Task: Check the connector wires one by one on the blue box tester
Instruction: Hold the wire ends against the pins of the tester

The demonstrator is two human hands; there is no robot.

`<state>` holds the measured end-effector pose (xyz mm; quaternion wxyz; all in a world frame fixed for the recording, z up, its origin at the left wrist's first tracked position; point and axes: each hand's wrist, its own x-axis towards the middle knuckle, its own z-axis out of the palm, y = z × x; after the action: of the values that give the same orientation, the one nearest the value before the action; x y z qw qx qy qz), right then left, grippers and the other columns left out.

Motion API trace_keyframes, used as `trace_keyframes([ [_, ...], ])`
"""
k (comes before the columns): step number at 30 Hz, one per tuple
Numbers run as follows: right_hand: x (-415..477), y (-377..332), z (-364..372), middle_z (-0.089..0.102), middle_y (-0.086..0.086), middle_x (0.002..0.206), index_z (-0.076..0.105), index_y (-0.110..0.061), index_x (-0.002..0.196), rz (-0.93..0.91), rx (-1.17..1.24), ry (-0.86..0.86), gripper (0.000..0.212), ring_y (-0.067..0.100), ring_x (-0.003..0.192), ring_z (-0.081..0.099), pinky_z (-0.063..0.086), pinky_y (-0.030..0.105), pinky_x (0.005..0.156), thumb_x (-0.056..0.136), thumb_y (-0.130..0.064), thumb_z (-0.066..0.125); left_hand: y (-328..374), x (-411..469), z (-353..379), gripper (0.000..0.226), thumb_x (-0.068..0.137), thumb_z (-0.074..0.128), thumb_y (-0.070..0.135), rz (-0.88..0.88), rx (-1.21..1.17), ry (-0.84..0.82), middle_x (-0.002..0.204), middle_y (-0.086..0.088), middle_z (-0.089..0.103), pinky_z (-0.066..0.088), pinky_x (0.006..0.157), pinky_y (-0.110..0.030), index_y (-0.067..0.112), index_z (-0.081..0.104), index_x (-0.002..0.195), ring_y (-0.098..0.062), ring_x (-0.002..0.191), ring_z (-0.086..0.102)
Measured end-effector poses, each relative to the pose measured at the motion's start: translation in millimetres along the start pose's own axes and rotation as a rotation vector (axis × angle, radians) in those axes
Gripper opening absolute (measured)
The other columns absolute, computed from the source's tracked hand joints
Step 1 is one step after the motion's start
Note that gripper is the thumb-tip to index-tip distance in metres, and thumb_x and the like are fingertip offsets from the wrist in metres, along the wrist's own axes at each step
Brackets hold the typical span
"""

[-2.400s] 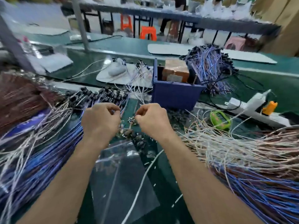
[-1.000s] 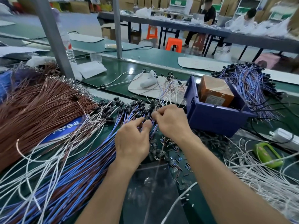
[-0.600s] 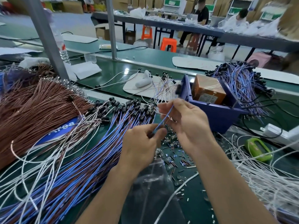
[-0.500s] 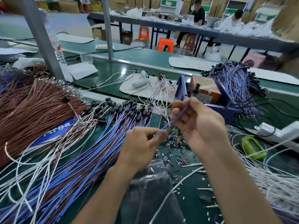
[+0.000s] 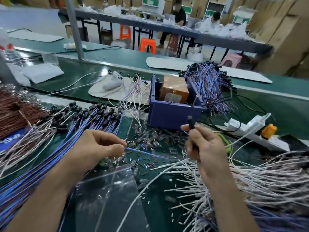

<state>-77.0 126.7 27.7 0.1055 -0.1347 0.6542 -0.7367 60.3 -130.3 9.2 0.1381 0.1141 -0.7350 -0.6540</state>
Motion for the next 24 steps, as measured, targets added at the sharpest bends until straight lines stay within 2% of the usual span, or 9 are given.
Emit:
trace_keyframes([
  [2, -1, 4, 0, 0.046, 0.002, 0.054, 0.081, -0.017, 0.092, -0.015, -0.061, -0.046, 0.031, 0.01, 0.047, 0.038, 0.029, 0.018, 0.044, 0.1, -0.001, 0.056, -1, -1, -5, 0.023, 0.056, 0.09, 0.018, -0.024, -0.254, -0.073, 0.073, -0.016, 0.075, 0.059, 0.062, -0.02, 0.01, 0.083, 0.077, -0.018, 0.065, 0.073],
  [5, 0, 7, -3, 0.048, 0.001, 0.056, 0.083, -0.023, 0.091, -0.036, -0.132, -0.061, 0.031, 0.013, 0.052, 0.037, 0.029, 0.02, 0.046, 0.099, -0.004, 0.061, 0, -4, -5, 0.025, 0.07, 0.06, -0.004, -0.057, -0.485, -0.177, 0.07, -0.016, 0.073, 0.06, 0.062, -0.021, 0.008, 0.081, 0.075, -0.02, 0.063, 0.072],
  [7, -1, 9, -4, 0.05, -0.001, 0.057, 0.083, -0.03, 0.091, -0.067, -0.206, -0.076, 0.025, 0.017, 0.055, 0.037, 0.028, 0.028, 0.048, 0.095, -0.012, 0.065, -1, -1, -4, 0.016, 0.064, 0.077, -0.002, -0.097, -0.544, -0.141, 0.067, -0.014, 0.071, 0.058, 0.058, -0.019, 0.007, 0.081, 0.076, -0.018, 0.059, 0.069],
  [8, -2, 10, -3, 0.052, -0.003, 0.056, 0.083, -0.032, 0.091, -0.083, -0.24, -0.087, 0.022, 0.018, 0.055, 0.037, 0.027, 0.032, 0.049, 0.092, -0.017, 0.066, -7, 4, -5, 0.024, 0.055, 0.09, 0.006, -0.095, -0.541, -0.093, 0.067, -0.013, 0.07, 0.056, 0.055, -0.017, 0.007, 0.081, 0.078, -0.017, 0.058, 0.067],
  [11, -4, 13, 0, 0.059, -0.008, 0.057, 0.083, -0.032, 0.09, -0.077, -0.281, -0.117, 0.019, 0.014, 0.054, 0.04, 0.029, 0.037, 0.052, 0.082, -0.027, 0.066, -3, 6, 7, 0.037, 0.05, 0.092, 0.022, -0.157, -0.631, 0.074, 0.072, -0.01, 0.07, 0.056, 0.058, -0.02, 0.008, 0.082, 0.082, -0.014, 0.058, 0.063],
  [14, -3, 15, 3, 0.053, -0.009, 0.053, 0.083, -0.026, 0.091, -0.056, -0.276, -0.117, 0.02, 0.014, 0.052, 0.038, 0.027, 0.031, 0.05, 0.081, -0.027, 0.066, -7, 7, 10, 0.047, 0.047, 0.092, 0.022, -0.156, -0.911, 0.04, 0.083, -0.012, 0.071, 0.058, 0.068, -0.028, 0.006, 0.081, 0.09, -0.016, 0.065, 0.064],
  [17, -4, 15, 3, 0.049, -0.008, 0.051, 0.083, -0.028, 0.09, -0.057, -0.29, -0.133, 0.019, 0.015, 0.051, 0.034, 0.023, 0.031, 0.049, 0.089, -0.018, 0.068, -5, 4, 3, 0.044, 0.067, 0.084, 0.024, -0.091, -1.078, -0.113, 0.096, -0.013, 0.073, 0.059, 0.083, -0.032, 0.004, 0.078, 0.106, -0.018, 0.08, 0.068],
  [20, -6, 13, 4, 0.046, -0.009, 0.049, 0.083, -0.025, 0.089, -0.007, -0.266, -0.145, 0.027, 0.012, 0.047, 0.03, 0.026, 0.028, 0.048, 0.096, -0.006, 0.065, -7, 7, 3, 0.033, 0.082, 0.076, 0.028, -0.059, -1.021, -0.042, 0.103, -0.007, 0.076, 0.058, 0.09, -0.029, 0.009, 0.078, 0.109, -0.014, 0.088, 0.072],
  [24, -13, 4, 5, 0.047, -0.005, 0.054, 0.081, -0.017, 0.09, 0.127, -0.157, -0.251, 0.023, 0.01, 0.046, 0.033, 0.028, 0.019, 0.043, 0.092, 0.0, 0.065, 0, 9, 22, 0.018, 0.084, 0.071, 0.023, -0.194, -0.598, 0.173, 0.072, -0.007, 0.072, 0.057, 0.056, -0.018, 0.011, 0.082, 0.077, -0.011, 0.059, 0.067],
])
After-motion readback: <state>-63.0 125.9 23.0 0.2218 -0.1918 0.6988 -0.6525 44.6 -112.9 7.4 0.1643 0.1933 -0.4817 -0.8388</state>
